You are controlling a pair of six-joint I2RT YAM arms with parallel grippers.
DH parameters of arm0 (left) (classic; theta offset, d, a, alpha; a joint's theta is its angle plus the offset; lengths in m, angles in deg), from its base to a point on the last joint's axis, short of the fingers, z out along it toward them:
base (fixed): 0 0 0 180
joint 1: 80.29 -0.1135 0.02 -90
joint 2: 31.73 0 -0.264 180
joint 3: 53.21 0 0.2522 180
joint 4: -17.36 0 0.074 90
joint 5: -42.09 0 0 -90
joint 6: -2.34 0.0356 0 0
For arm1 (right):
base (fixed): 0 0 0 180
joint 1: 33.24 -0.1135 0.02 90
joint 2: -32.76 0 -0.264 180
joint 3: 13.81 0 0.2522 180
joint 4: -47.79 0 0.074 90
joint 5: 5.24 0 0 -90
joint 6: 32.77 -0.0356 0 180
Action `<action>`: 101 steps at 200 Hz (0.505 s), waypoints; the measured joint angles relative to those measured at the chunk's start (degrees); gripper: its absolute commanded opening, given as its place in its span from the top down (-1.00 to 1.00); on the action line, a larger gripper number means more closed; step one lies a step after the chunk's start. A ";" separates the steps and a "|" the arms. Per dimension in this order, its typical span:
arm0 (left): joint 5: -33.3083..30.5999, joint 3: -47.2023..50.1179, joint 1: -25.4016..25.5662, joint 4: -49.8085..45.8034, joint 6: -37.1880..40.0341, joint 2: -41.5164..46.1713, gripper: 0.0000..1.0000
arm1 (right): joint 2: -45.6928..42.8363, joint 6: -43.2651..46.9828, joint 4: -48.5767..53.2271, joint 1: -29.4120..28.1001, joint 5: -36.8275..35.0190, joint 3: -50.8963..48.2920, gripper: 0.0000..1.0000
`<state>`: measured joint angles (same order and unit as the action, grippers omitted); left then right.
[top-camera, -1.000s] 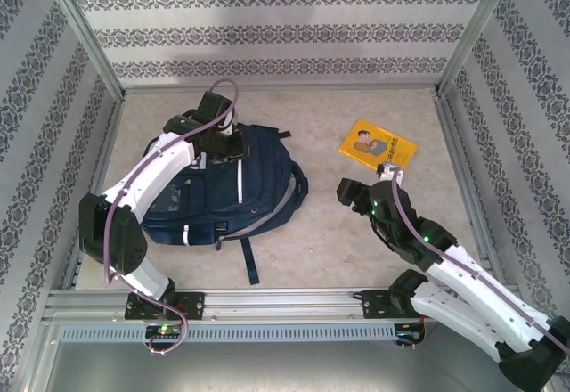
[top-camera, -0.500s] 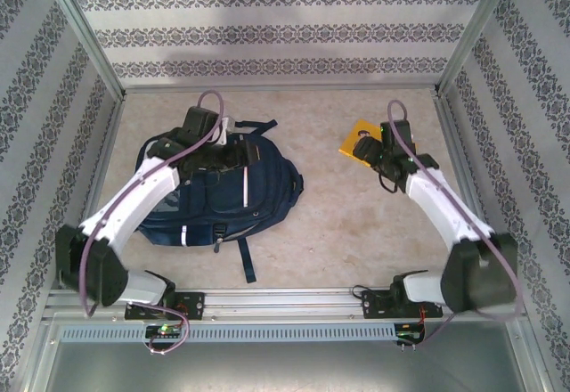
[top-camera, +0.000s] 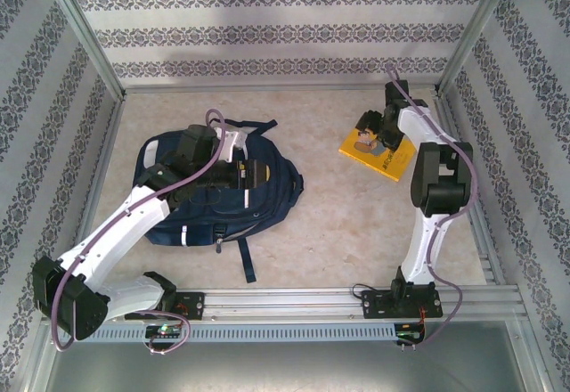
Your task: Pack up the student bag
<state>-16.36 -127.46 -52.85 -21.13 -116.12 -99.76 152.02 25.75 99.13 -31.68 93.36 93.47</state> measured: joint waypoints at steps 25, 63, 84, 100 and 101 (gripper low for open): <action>0.61 0.00 0.00 0.66 0.00 -0.50 -0.37 | 2.32 0.37 2.34 0.20 1.86 -0.81 -0.81; 0.83 0.00 0.00 0.76 0.13 -0.90 -0.37 | -2.71 -2.51 -4.37 0.17 6.34 -9.27 -0.77; 0.81 0.00 0.00 0.74 0.44 -0.94 -0.37 | -6.84 -6.14 -8.68 -0.76 9.49 -16.04 -0.78; 0.79 0.00 0.00 0.74 0.83 -0.94 -0.37 | -9.49 -9.18 -11.39 -2.97 10.45 -20.00 -0.78; 0.79 0.00 0.00 0.74 0.85 -0.94 -0.37 | -9.64 -9.35 -11.47 -3.13 10.45 -20.17 -0.78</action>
<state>-15.57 -127.46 -52.85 -20.39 -115.27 -100.70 142.38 16.39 87.66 -34.80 103.81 73.29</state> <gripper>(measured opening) 0.687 0.889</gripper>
